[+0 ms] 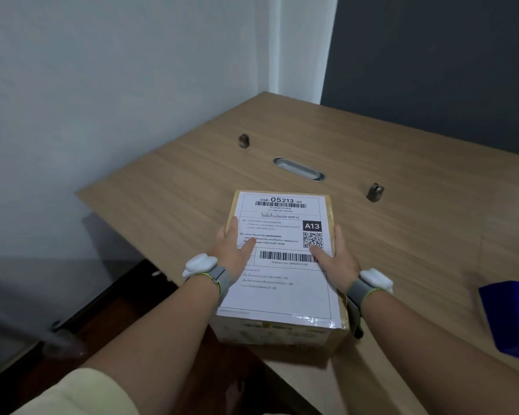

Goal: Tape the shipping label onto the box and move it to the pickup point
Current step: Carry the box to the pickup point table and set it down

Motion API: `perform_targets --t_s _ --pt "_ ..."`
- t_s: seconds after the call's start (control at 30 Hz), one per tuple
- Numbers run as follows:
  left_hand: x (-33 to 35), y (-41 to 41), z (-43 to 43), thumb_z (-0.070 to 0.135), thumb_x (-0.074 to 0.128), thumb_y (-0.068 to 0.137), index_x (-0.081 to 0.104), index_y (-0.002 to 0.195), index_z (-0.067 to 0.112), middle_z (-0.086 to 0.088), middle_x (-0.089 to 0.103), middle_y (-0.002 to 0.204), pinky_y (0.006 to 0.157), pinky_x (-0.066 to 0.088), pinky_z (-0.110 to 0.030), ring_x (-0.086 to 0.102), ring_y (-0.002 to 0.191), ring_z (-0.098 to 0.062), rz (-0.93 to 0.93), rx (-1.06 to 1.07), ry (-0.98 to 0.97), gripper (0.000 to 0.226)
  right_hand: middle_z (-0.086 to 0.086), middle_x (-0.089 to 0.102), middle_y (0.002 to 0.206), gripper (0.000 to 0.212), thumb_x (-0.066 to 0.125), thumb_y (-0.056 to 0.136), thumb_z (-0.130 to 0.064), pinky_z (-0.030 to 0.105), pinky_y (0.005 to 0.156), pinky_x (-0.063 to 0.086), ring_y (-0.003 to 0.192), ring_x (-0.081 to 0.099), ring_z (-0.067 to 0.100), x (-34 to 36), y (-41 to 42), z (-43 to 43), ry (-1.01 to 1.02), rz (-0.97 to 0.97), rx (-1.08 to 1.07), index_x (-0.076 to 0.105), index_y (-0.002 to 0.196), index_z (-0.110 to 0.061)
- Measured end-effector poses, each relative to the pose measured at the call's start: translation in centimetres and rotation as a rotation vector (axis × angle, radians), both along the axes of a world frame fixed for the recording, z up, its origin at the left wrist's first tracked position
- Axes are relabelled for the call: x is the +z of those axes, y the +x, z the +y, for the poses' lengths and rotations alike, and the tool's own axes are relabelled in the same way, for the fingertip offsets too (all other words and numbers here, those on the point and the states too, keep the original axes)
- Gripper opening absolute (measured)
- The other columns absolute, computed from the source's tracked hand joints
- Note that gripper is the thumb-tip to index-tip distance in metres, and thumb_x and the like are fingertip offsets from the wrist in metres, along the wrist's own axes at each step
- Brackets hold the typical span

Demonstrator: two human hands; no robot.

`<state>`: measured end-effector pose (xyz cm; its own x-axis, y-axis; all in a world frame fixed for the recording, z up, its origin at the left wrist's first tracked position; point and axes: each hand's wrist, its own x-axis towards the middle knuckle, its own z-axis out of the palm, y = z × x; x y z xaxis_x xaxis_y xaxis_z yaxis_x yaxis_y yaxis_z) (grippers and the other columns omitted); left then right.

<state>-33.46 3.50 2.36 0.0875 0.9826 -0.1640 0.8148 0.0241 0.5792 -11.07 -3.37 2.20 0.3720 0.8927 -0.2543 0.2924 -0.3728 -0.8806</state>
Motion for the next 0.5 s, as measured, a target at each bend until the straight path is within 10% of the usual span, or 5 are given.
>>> perform_targets --t_s 0.5 --pt "0.9 -11.8 -7.2 0.045 0.053 0.092 0.017 0.151 0.034 0.001 0.034 0.152 0.105 0.036 -0.029 0.039 0.135 -0.02 -0.188 0.291 -0.027 0.069 -0.012 0.058 0.126 0.086 0.063 0.088 -0.032 0.026 0.088 0.04 0.112 0.055 0.013 0.4 -10.1 0.4 0.001 0.086 0.345 0.004 0.151 -0.032"
